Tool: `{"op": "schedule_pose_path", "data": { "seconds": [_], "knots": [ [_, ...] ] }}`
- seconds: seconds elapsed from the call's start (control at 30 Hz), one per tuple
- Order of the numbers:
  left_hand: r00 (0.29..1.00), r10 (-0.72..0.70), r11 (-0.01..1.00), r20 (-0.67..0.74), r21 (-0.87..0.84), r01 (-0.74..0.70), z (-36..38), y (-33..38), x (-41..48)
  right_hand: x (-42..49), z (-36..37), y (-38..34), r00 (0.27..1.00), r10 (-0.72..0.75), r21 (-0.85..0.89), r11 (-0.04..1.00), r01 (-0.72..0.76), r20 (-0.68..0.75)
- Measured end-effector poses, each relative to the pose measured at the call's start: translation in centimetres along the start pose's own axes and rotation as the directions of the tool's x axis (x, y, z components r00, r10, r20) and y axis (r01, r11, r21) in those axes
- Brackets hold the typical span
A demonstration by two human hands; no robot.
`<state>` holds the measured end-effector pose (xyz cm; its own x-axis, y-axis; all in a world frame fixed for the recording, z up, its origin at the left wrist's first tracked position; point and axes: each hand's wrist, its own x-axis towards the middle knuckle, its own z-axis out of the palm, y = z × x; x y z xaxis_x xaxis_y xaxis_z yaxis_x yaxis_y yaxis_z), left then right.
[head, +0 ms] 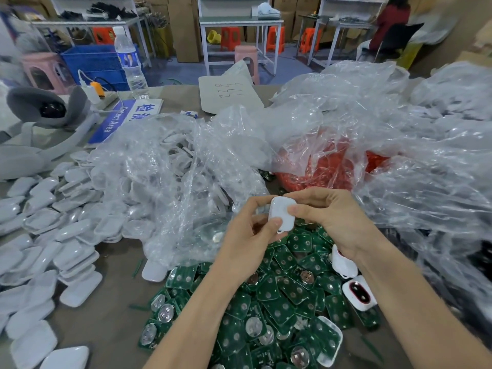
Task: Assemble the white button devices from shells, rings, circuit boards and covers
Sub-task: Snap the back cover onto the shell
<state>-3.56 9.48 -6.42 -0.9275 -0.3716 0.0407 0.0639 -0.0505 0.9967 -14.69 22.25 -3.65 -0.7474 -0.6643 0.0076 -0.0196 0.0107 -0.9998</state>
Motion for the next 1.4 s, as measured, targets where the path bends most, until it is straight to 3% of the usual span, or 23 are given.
{"op": "schedule_pose_path", "data": {
  "seconds": [0.23, 0.4, 0.57, 0.73, 1.13, 1.4],
  "knots": [
    [0.987, 0.028, 0.997, -0.157, -0.068, -0.039, 0.2, 0.0, 0.1, 0.1, 1.0, 0.4, 0.987, 0.007, 0.124, 0.992, 0.014, -0.162],
    [0.98, 0.066, 0.993, -0.188, 0.106, -0.047, 0.2, 0.0, -0.1, 0.0, 1.2, 0.7, 0.988, 0.024, 0.162, 0.987, 0.001, -0.15],
    [0.973, 0.086, 0.985, -0.212, 0.165, -0.051, 0.2, 0.0, -0.1, -0.3, 1.3, 0.4, 0.997, 0.034, 0.181, 0.983, -0.022, -0.062],
    [0.981, 0.087, 0.978, -0.174, 0.203, -0.05, 0.0, 0.1, -0.1, -0.6, 1.0, 0.2, 0.999, 0.034, 0.095, 0.995, -0.032, -0.021],
    [0.986, 0.095, 0.981, -0.137, 0.18, -0.07, 0.0, 0.2, 0.0, -0.4, 0.6, 0.1, 0.997, 0.061, 0.121, 0.991, -0.055, -0.044],
    [0.989, 0.057, 0.974, -0.133, 0.225, -0.026, -0.2, -0.3, 0.2, -0.8, 0.9, 0.1, 0.995, -0.054, -0.116, 0.992, 0.044, -0.079]
  ]
}}
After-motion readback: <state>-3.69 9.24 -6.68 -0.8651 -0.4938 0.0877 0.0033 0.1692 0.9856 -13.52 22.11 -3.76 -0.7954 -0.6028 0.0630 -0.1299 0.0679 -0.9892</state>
